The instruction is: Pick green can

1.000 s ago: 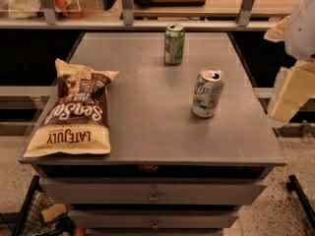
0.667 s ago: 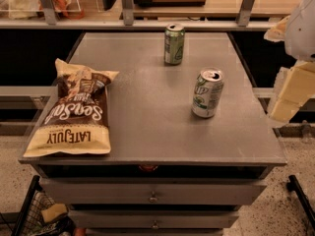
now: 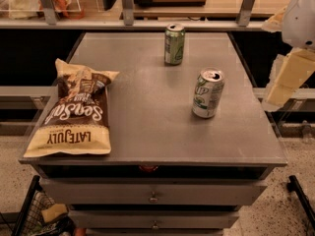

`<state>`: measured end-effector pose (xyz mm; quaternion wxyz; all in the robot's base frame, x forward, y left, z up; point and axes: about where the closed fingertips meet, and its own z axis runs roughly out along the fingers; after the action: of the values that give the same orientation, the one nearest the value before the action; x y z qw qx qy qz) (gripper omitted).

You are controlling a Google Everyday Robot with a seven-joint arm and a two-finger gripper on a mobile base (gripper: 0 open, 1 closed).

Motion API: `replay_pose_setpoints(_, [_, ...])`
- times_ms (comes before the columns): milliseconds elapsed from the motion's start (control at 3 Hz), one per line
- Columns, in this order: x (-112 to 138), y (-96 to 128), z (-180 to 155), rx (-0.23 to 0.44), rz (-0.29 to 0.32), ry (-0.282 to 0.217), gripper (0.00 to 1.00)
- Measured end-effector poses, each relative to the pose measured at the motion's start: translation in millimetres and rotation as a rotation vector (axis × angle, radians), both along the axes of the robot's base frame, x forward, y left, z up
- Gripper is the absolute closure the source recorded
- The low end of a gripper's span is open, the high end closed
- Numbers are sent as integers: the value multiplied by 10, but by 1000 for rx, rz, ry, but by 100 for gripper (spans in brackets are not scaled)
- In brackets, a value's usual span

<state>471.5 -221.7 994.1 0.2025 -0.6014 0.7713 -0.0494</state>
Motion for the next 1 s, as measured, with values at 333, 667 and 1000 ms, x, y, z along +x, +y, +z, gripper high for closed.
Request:
replay_pose_setpoints(333, [395, -58, -101, 31, 6, -34, 0])
replay_pose_setpoints(667, [859, -38, -190, 65, 9, -112, 0])
replay_pose_setpoints(1000, [859, -38, -190, 65, 9, -112, 0])
